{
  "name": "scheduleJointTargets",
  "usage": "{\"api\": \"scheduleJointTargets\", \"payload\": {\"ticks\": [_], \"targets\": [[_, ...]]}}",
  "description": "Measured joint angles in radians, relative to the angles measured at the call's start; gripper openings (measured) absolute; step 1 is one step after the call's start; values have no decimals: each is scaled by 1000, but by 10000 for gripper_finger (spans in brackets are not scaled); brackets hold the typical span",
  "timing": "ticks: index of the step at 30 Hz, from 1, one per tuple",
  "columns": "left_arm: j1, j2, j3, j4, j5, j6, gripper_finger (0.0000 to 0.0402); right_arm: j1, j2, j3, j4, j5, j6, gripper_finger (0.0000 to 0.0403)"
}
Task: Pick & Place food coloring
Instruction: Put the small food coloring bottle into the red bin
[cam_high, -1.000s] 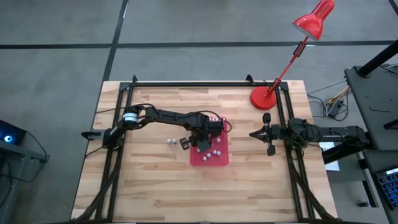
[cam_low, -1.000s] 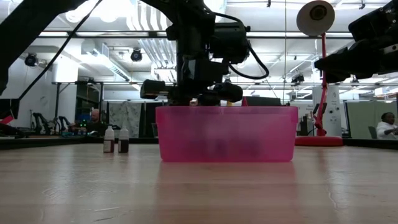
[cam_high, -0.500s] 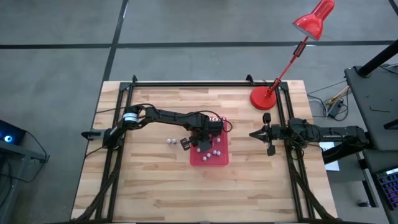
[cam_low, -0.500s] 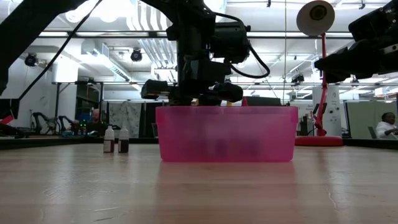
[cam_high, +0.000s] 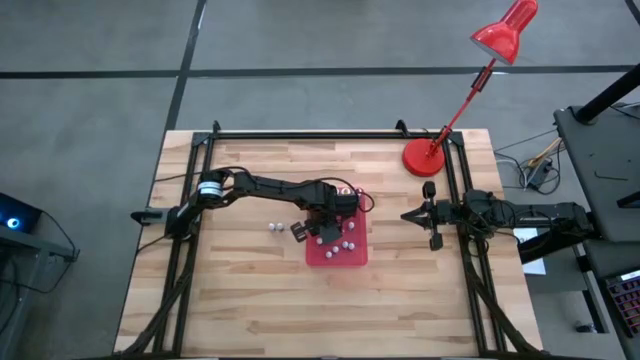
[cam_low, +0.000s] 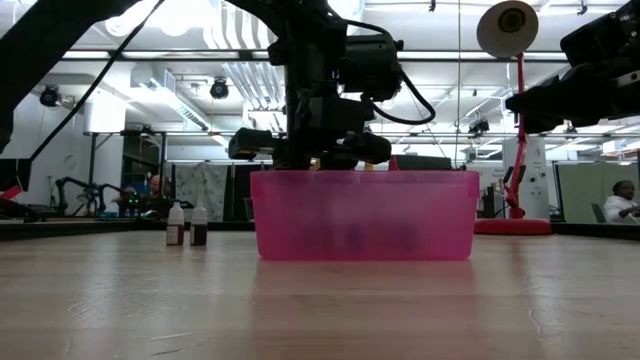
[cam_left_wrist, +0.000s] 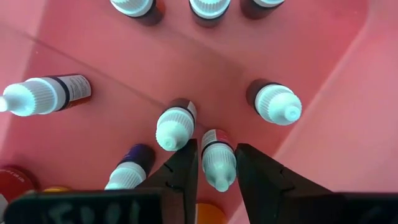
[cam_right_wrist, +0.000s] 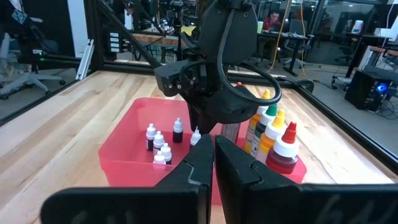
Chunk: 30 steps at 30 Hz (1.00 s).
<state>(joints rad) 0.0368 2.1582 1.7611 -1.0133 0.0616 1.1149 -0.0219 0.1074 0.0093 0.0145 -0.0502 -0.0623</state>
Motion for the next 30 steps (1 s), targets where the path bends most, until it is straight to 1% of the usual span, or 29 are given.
{"api": "scheduleJointTargets", "payload": {"ticks": [18, 20, 26, 30], "targets": [[1, 0, 0, 5, 0, -18, 85, 0, 0, 0, 0, 0, 0, 9], [1, 0, 0, 9, 0, -21, 97, 0, 0, 0, 0, 0, 1, 9], [1, 0, 0, 9, -15, -30, 150, 0, 0, 0, 0, 0, -1, 9], [1, 0, 0, 9, -48, -32, 164, 0, 0, 0, 0, 0, -1, 9]]}}
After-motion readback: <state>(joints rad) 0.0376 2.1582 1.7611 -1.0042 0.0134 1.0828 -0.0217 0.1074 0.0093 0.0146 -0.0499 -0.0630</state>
